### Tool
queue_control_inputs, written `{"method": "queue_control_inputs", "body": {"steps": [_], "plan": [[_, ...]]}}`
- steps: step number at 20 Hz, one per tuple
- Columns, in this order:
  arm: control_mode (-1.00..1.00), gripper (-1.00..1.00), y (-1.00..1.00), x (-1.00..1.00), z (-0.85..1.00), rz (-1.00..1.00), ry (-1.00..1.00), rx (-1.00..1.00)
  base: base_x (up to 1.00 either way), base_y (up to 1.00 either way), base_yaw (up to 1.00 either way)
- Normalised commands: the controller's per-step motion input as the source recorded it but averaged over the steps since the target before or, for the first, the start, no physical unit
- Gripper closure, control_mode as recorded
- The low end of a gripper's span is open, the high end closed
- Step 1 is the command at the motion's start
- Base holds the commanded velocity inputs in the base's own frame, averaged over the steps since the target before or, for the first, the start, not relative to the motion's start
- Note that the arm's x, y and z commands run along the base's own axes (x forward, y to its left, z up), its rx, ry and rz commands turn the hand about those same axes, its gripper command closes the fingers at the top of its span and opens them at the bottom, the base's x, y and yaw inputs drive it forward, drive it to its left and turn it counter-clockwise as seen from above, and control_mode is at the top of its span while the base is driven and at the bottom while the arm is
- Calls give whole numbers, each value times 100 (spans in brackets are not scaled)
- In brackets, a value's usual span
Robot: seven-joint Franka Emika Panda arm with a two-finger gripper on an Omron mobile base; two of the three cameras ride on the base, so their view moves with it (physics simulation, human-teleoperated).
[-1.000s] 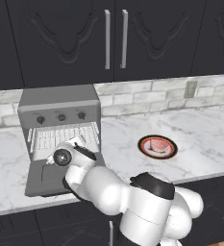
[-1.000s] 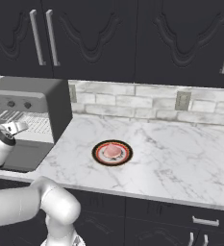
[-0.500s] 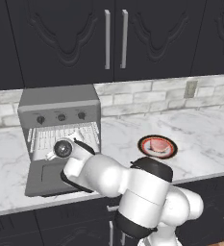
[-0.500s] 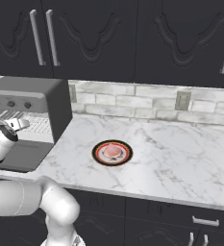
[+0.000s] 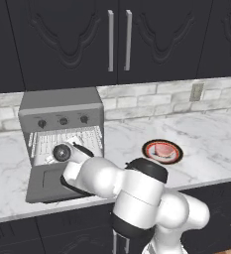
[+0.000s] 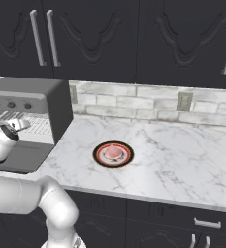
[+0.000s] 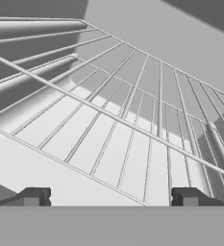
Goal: Open the toaster oven door. Place the bread on the top rack in the toaster oven and place the steak on the bottom rack.
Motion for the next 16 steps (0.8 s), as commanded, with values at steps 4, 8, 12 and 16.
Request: {"method": "queue_control_inputs", "body": {"steps": [4,8,12,16], "plan": [[-100,-100,8,19,-14,0,0,1,0,0,0],[-100,-100,8,11,-23,-5,0,1,0,0,0],[-100,-100,8,6,-22,-4,0,2,0,0,0],[-100,-100,7,16,-16,-4,0,3,0,0,0]]}}
